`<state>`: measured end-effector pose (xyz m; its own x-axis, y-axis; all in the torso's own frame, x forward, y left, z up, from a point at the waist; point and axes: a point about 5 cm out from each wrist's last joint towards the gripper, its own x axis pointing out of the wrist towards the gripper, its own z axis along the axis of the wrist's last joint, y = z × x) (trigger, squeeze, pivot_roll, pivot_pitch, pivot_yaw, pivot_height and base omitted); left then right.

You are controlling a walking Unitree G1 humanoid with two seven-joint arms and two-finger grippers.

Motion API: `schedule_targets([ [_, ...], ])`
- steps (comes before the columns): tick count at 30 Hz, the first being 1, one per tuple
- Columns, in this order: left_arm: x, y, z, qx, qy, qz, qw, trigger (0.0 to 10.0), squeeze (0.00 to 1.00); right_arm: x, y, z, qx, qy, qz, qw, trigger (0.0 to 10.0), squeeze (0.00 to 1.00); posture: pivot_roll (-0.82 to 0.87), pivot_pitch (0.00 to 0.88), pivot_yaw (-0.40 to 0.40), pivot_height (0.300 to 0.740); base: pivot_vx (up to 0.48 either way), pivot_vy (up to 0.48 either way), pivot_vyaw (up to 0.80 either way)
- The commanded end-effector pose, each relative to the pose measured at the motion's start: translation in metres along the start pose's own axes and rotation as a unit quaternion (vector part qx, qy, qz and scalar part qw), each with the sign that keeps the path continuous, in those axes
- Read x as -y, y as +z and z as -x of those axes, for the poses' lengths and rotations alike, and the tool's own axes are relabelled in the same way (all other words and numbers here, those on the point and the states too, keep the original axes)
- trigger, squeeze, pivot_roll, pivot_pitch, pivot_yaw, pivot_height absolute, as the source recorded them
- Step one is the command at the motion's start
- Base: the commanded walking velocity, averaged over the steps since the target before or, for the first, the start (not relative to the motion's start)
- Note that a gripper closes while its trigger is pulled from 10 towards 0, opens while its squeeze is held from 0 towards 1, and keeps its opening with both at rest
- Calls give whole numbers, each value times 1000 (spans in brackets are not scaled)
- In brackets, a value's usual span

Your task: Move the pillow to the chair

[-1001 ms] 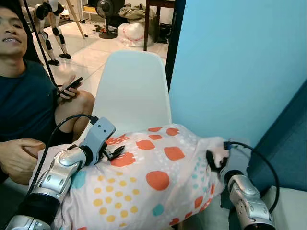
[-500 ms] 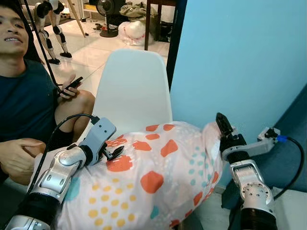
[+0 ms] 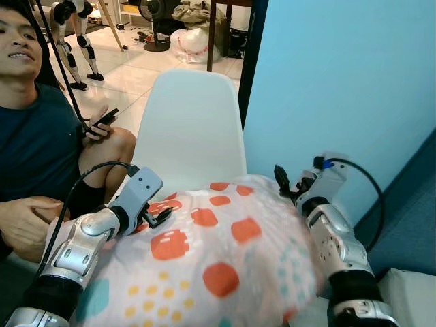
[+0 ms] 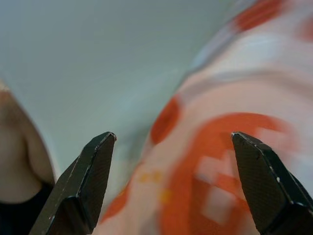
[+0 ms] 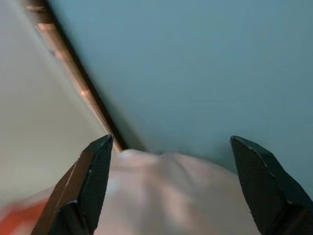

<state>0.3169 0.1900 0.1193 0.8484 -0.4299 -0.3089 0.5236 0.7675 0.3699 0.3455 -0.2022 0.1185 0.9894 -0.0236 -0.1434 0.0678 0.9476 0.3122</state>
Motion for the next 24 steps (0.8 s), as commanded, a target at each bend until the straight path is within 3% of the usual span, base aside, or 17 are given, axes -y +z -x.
schedule_targets([
  [1,-4,-2,3,-5,9,-3,1000,10000,0,-1,-4,-1,-17,1,-55,998,10000,0,46,0,-87,548,0,0,0],
  [2,-4,-2,3,-5,9,-3,1000,10000,0,-1,-4,-1,-17,1,-55,998,10000,0,46,0,-87,548,0,0,0],
  [3,-5,0,2,-2,14,1,1000,10000,0,7,-3,-4,-6,-20,-168,986,10000,0,55,0,-91,548,0,0,0],
  [5,-7,0,2,-5,15,-8,1000,10000,0,11,-20,-7,-78,-26,-77,994,10000,0,57,0,-91,548,0,0,0],
  [6,-7,0,2,-5,15,-8,1000,10000,0,11,-20,-7,-78,-26,-77,994,10000,0,57,0,-91,548,0,0,0],
  [7,-8,0,2,-6,15,-12,1000,10000,0,13,-24,-7,-101,-29,-33,994,10000,0,57,0,-91,548,0,0,0],
  [10,-8,0,3,-6,18,-7,1000,10000,0,8,-20,-7,-83,-19,-55,995,10000,0,60,0,-86,548,0,0,0],
  [11,-8,-1,3,-5,20,-4,1000,10000,0,6,-16,-7,-58,-6,-141,988,10000,0,60,0,-86,548,0,0,0],
  [13,-9,-2,3,-7,22,-8,1000,10000,0,6,-10,-7,-27,-23,48,998,10000,0,59,0,-85,548,0,0,0],
  [14,-9,-2,3,-7,23,-10,1000,10000,0,1,-9,-8,-17,-10,146,989,10000,0,59,0,-85,548,0,0,0],
  [16,-9,-2,3,-7,23,-10,1000,10000,0,1,-9,-8,-17,-10,146,989,10000,0,59,0,-85,548,0,0,0],
  [17,-9,-2,3,-6,23,-11,1000,10000,0,-2,-9,-8,-11,3,199,980,10000,0,59,0,-85,548,0,0,0],
  [18,-10,1,2,1,29,-7,1000,10000,0,-7,-6,-10,0,15,155,988,10000,0,67,0,-90,548,0,0,0],
  [19,-12,8,2,26,36,28,999,10000,0,-14,-6,-12,7,34,157,987,10000,0,63,0,-88,548,0,0,0],
  [20,-16,19,4,70,39,96,992,10000,0,-24,-3,-13,15,68,97,993,10000,0,66,0,-91,548,0,0,0],
  [21,-16,19,4,70,39,96,992,10000,0,-24,-3,-13,15,68,97,993,10000,0,66,0,-91,548,0,0,0],
  [24,-21,32,9,126,28,173,977,10000,0,-36,1,-14,25,118,34,992,10000,0,68,0,-96,548,0,0,0],
])
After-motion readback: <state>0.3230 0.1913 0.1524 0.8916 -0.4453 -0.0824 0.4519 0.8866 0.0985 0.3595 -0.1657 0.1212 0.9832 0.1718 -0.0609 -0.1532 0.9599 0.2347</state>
